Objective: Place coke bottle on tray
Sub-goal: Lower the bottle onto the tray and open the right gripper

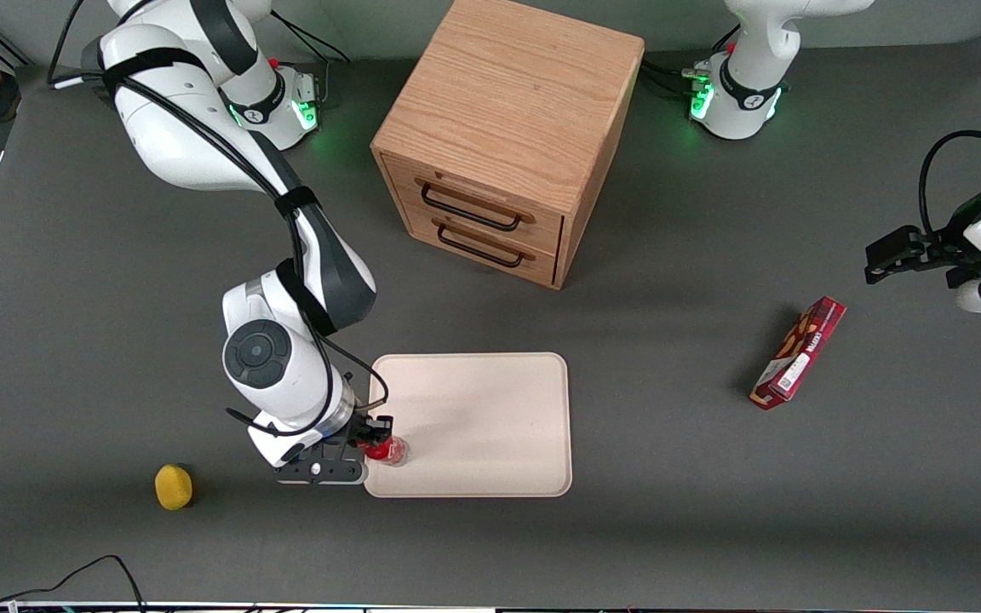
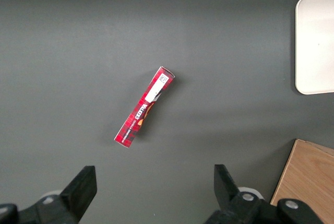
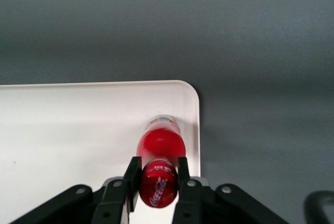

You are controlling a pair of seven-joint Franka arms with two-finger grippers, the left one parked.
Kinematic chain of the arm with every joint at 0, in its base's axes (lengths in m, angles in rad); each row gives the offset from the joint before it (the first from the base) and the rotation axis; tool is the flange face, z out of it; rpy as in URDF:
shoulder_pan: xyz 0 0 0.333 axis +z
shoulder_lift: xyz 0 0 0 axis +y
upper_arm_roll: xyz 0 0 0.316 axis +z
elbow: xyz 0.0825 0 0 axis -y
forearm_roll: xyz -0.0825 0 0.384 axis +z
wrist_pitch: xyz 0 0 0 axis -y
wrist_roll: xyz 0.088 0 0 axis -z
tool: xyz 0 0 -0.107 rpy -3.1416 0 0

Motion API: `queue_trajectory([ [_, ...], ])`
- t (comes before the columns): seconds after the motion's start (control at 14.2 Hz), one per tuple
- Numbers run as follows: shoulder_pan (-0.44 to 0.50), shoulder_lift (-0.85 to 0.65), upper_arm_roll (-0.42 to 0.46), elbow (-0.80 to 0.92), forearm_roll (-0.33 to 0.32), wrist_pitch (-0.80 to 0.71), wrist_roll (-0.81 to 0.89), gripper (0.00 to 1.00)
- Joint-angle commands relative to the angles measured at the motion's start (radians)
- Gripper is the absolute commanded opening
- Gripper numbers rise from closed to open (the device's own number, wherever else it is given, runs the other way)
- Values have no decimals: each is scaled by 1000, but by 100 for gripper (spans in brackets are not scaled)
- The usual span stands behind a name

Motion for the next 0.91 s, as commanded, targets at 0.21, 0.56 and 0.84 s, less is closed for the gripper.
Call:
queue_trajectory([
  [0.21, 16, -3, -9, 43, -23, -19, 32, 100],
  [0.56, 10, -96, -6, 42, -20, -154, 26, 100],
  [0.84, 5, -179, -6, 34, -22, -237, 19, 100],
])
